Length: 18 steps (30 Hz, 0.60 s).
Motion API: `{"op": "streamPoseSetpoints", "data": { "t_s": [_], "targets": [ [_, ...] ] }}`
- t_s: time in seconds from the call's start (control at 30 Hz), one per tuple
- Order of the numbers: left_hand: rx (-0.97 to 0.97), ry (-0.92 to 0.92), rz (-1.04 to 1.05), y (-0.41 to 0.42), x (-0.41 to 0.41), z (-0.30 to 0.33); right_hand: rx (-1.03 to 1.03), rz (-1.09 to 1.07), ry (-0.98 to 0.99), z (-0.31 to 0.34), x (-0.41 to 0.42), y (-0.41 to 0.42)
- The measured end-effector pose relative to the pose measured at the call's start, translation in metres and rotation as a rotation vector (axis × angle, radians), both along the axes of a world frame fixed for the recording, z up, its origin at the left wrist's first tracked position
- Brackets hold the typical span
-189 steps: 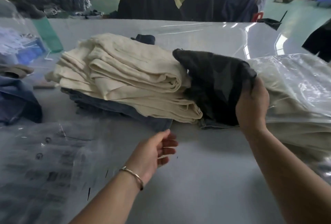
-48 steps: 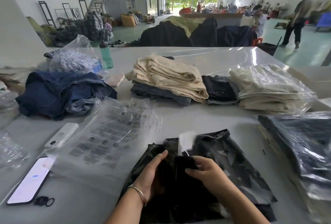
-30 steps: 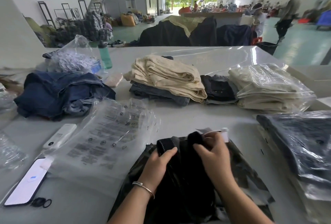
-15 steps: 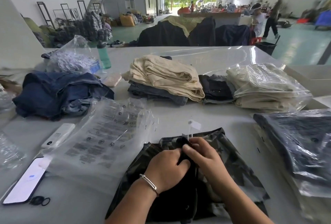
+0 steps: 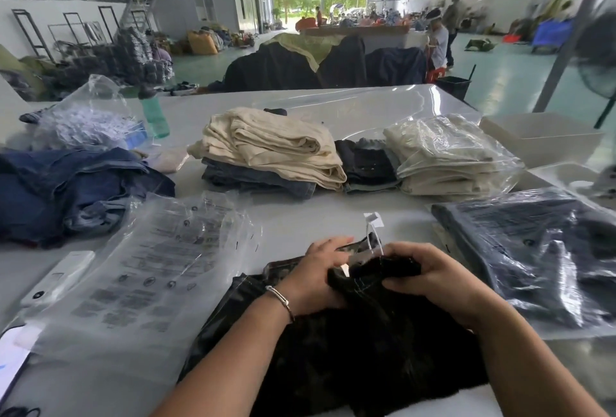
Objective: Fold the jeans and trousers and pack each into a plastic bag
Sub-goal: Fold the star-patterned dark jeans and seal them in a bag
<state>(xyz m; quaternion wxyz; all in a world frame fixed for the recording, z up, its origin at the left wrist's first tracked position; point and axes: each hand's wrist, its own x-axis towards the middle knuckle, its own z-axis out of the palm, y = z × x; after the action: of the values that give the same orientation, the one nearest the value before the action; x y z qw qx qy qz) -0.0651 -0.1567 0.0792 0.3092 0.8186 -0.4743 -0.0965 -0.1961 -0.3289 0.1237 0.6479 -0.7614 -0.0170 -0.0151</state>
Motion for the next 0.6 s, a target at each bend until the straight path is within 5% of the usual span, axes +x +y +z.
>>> {"op": "streamPoseSetpoints", "data": {
  "t_s": [0.07,0.2,0.5,0.6],
  "targets": [
    [-0.001,-0.085,-0.082,-0.023,-0.005,0.000,0.019,0.061,0.007,0.006,-0.011,-0.015],
    [0.059,0.246,-0.189,-0.053,-0.013,-0.002,0.139,0.032,-0.005,0.010,-0.027,-0.043],
    [0.451,0.086,-0.121,-0.073,-0.008,-0.029,0.208,-0.225,0.023,0.001,-0.042,-0.102],
    [0.574,0.190,-0.153,-0.080,-0.010,-0.027,0.200,-0.215,-0.002,0.006,-0.054,-0.128]
  ]
}}
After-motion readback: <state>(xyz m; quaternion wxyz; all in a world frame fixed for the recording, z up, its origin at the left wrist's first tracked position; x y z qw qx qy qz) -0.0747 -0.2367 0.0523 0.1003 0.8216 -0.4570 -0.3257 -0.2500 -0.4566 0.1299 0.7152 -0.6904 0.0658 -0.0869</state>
